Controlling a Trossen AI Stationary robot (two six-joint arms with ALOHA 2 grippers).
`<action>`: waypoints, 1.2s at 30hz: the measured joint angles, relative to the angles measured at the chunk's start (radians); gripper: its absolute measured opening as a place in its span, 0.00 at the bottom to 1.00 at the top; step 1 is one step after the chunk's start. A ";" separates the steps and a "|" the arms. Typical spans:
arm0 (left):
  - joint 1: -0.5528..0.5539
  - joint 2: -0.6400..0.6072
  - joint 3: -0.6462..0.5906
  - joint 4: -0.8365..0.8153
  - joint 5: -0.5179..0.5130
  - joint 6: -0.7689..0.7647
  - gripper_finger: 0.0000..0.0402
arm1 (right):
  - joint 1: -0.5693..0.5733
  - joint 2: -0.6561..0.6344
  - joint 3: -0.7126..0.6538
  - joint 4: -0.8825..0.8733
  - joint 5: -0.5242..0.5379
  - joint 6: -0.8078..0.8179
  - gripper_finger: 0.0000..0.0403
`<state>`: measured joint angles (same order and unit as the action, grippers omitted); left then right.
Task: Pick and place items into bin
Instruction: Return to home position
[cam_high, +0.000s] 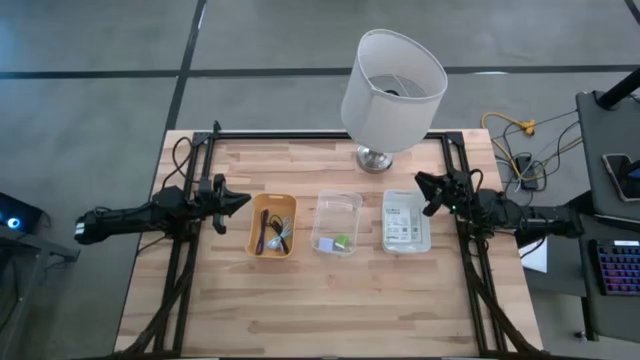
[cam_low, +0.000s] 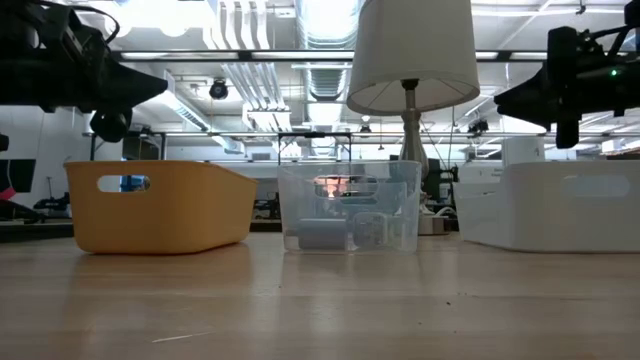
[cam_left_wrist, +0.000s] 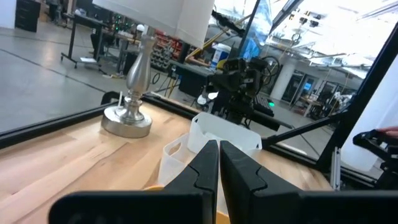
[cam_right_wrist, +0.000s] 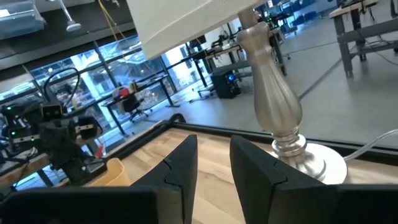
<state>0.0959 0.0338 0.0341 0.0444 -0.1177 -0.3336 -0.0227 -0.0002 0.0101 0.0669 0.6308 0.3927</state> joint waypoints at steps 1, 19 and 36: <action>0.000 0.007 0.000 0.000 0.000 0.000 0.00 | 0.000 0.000 0.000 0.000 0.000 0.000 0.21; 0.000 0.069 0.000 0.000 0.000 0.000 0.00 | 0.000 0.002 0.000 0.000 -0.001 0.000 0.21; 0.000 0.112 0.000 0.000 0.000 0.000 0.00 | 0.000 0.002 0.000 0.001 -0.001 0.000 0.20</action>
<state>0.0958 0.1458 0.0338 0.0444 -0.1174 -0.3336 -0.0223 0.0021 0.0097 0.0677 0.6300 0.3929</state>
